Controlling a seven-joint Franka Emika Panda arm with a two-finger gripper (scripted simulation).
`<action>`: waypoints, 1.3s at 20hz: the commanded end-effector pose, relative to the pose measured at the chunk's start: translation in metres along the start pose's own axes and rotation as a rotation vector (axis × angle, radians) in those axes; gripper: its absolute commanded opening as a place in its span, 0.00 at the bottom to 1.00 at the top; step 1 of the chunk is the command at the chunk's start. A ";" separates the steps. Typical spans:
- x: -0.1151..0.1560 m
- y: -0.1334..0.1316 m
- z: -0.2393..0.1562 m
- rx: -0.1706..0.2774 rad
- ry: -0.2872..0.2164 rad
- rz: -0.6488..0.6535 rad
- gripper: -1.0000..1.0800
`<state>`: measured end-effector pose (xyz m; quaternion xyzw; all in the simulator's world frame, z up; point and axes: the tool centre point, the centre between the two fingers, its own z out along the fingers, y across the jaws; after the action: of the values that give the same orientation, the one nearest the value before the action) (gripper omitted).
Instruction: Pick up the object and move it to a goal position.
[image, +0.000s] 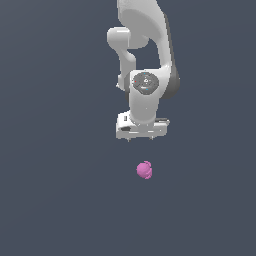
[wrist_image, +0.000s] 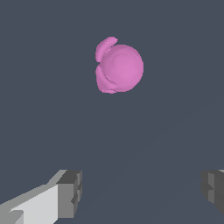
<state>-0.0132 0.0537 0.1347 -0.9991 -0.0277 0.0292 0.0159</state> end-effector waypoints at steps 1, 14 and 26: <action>0.002 0.001 0.000 -0.001 0.001 0.001 0.96; 0.049 -0.004 0.015 -0.015 0.025 -0.002 0.96; 0.098 -0.009 0.036 -0.031 0.053 -0.003 0.96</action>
<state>0.0774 0.0686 0.0957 -0.9996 -0.0293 0.0039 0.0020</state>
